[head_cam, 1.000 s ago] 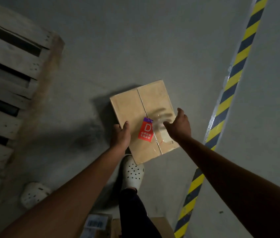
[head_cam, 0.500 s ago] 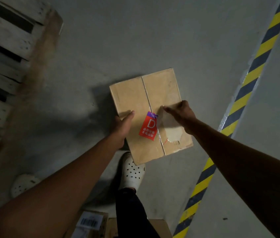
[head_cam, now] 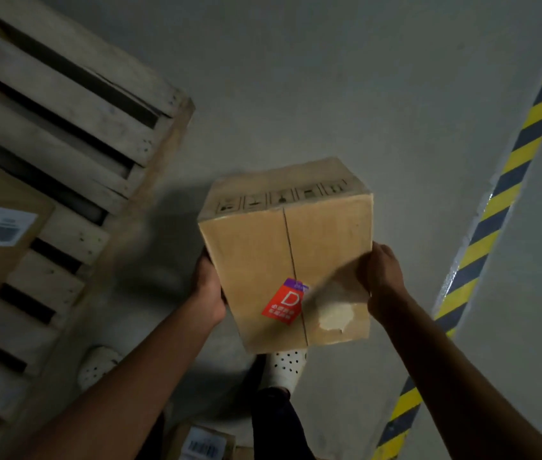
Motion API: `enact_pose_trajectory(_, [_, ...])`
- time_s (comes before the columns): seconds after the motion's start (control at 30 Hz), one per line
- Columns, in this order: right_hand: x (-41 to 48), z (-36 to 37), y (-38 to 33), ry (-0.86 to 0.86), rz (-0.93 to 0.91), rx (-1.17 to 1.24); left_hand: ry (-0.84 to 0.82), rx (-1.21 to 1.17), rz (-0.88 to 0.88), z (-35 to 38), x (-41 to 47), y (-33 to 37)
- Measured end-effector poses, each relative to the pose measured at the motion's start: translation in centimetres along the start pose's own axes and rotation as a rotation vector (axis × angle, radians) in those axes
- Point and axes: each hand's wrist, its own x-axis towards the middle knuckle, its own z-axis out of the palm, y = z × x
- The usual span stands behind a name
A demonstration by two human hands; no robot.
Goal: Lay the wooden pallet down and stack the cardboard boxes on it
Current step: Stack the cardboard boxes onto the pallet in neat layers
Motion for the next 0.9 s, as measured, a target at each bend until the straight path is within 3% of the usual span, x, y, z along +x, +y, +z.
enact_pose_trajectory(0.2, [-7.7,0.7,2.8,-0.164,-0.217,0.218,-0.110,0.047,0.205,-3.7,-1.2,2.4])
enact_pose_trajectory(0.4, [-11.6,1.7,5.3,-0.151,-0.324,0.290,-0.205,0.016,0.344,-6.9,-2.8,3.7])
enact_pose_trajectory(0.57, [-13.8,3.6,4.2,-0.144,-0.318,0.242,-0.223,0.053,0.381,-10.0,-3.7,4.8])
enact_pose_trajectory(0.77, [-15.7,5.0,-0.3,-0.278,-0.193,0.178,-0.178,0.235,0.238,-13.3,-4.9,7.2])
enact_pose_trajectory(0.9, [-17.3,5.8,-4.6,-0.343,-0.135,0.014,-0.284,0.309,0.437,-15.0,-6.9,10.2])
